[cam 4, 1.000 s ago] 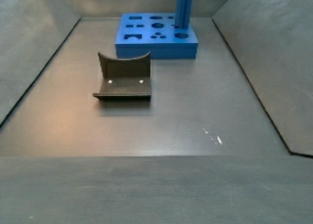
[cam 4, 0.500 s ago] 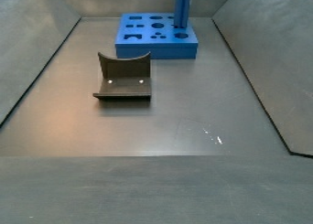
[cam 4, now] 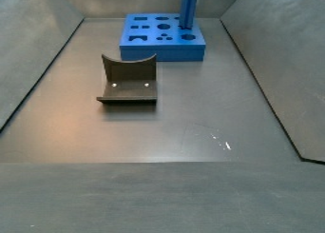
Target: Insert the star object.
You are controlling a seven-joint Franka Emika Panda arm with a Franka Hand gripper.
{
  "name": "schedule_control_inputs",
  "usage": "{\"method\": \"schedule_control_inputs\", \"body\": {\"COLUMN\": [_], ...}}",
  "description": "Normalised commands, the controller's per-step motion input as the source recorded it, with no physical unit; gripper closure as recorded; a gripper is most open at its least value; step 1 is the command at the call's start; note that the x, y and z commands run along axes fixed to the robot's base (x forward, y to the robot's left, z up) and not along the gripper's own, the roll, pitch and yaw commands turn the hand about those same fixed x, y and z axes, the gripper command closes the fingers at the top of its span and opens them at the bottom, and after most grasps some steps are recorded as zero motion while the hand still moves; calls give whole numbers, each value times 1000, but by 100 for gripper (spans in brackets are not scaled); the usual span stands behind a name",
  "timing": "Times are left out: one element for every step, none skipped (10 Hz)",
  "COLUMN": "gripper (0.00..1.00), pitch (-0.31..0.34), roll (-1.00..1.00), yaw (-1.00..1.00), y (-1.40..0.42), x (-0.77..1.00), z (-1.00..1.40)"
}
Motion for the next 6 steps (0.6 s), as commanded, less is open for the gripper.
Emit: {"method": "schedule_control_inputs", "body": {"gripper": [100,100,100,100,100,100], "pitch": [130,76,40,30,19,14], "roll": [220,124,119,141,133,207], "yaw": [-720,-454,-149,-34,0,203], "y": [31,9,69,91,20,3], "x": [43,6,-6,-26,0,0], "z": [-191,-166,-123,-166,-283,-306]}}
